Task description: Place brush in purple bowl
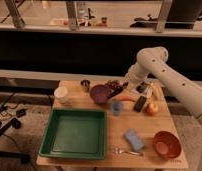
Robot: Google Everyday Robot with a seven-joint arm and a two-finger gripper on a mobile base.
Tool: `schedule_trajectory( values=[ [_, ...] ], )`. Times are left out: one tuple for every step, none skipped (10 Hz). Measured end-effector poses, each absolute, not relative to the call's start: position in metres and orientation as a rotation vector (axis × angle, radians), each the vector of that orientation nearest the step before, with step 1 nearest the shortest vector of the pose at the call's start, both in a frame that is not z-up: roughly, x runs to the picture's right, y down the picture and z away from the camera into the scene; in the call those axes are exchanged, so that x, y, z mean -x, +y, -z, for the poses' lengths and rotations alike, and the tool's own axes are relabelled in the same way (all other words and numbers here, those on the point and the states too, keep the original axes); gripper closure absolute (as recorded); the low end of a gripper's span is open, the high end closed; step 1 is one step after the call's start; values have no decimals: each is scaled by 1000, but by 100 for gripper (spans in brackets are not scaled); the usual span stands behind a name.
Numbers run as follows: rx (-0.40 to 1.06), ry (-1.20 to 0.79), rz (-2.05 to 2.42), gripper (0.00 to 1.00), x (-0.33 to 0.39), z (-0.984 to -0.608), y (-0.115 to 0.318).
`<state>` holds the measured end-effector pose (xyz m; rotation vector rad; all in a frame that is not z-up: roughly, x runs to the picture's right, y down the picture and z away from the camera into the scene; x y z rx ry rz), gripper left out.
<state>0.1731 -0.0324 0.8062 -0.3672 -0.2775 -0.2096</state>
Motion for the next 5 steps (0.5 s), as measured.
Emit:
schedule_trajectory(
  values=[
    [367, -277, 209, 84, -174, -806, -32],
    [367, -277, 209, 84, -174, -806, -32],
    [367, -277, 209, 84, -174, -806, -32],
    [365, -277, 213, 84, -173, -807, -32],
    [362, -281, 231, 84, -169, -808, -34]
  ],
)
